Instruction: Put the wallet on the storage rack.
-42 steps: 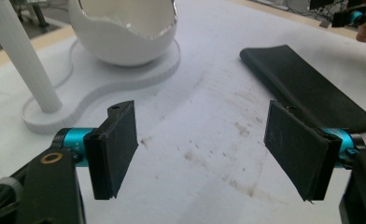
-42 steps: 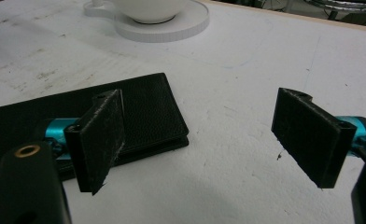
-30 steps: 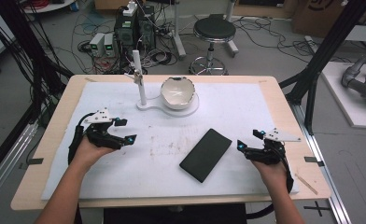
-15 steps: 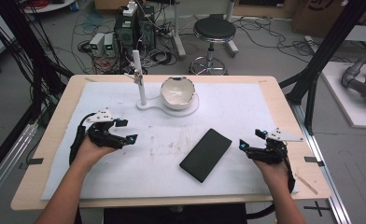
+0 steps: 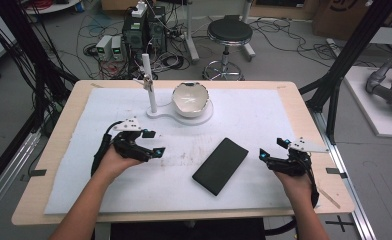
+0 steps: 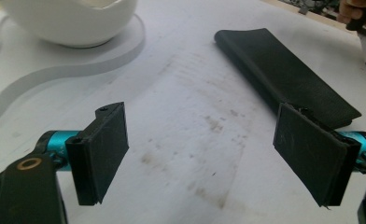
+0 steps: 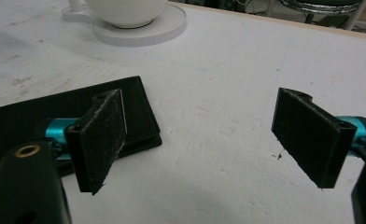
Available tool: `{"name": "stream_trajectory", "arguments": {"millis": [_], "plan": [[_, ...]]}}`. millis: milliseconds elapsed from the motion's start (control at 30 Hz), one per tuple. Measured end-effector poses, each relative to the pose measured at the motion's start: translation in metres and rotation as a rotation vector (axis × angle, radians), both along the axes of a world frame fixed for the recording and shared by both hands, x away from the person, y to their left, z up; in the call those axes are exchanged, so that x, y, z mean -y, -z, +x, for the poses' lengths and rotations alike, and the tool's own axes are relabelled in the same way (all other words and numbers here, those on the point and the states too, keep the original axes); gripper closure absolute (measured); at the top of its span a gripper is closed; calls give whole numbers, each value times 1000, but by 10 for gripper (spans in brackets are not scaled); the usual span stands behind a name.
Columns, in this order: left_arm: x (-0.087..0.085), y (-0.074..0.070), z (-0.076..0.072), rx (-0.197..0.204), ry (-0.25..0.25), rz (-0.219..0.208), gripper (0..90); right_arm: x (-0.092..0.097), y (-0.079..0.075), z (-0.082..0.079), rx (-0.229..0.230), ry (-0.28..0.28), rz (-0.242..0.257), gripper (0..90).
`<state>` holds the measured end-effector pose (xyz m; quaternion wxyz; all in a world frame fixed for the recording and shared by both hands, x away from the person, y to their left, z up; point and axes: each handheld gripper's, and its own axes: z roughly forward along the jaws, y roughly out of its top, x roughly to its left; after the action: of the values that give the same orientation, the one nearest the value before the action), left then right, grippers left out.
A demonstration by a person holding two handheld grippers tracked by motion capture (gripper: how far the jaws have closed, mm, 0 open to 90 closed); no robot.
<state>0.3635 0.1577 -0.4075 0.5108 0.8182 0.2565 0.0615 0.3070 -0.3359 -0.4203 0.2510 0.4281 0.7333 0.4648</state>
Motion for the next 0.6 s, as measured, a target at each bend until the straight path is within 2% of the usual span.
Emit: {"name": "stream_trajectory", "arguments": {"millis": [33, 100, 133, 167, 200, 267, 300, 333, 367, 400, 433, 467, 533, 567, 600], "plan": [[0, 0, 0, 0, 0, 0, 179, 1, 0, 0, -1, 3, 2, 180], [20, 1, 2, -20, 34, -3, 179, 3, 0, 0, 1, 9, 2, 180], [20, 1, 2, -20, 34, -3, 179, 4, 0, 0, 1, 14, 2, 180], [27, 2, 2, -28, 46, 0, 179, 6, 0, 0, 1, 16, 1, 180], [40, 6, 3, -44, 69, 11, 179, 7, 0, -1, -1, 21, 2, 180], [53, 10, 3, -61, 85, 23, 179, 8, 1, -1, -3, 27, 2, 180], [53, 10, 3, -61, 85, 23, 179, 9, 1, -1, -3, 28, 3, 180], [66, 14, 3, -78, 99, 39, 179, 10, 1, 0, -4, 29, 2, 180], [66, 14, 3, -78, 99, 39, 179, 10, 1, 0, -7, 32, 1, 180], [77, 17, 2, -93, 113, 48, 179, 10, 2, 0, -8, 31, 2, 180], [77, 17, 2, -93, 113, 48, 179, 11, 2, 0, -8, 30, 1, 180], [85, 20, 2, -107, 118, 52, 179, 10, 2, 0, -8, 30, 1, 180], [101, 28, 0, -133, 132, 84, 179, 10, 2, 0, -11, 29, 0, 180], [101, 28, 0, -133, 132, 84, 179, 10, 2, 0, -11, 29, 0, 180], [112, 34, -2, -150, 146, 114, 179, 10, 2, 0, -10, 26, -2, 180]]}}
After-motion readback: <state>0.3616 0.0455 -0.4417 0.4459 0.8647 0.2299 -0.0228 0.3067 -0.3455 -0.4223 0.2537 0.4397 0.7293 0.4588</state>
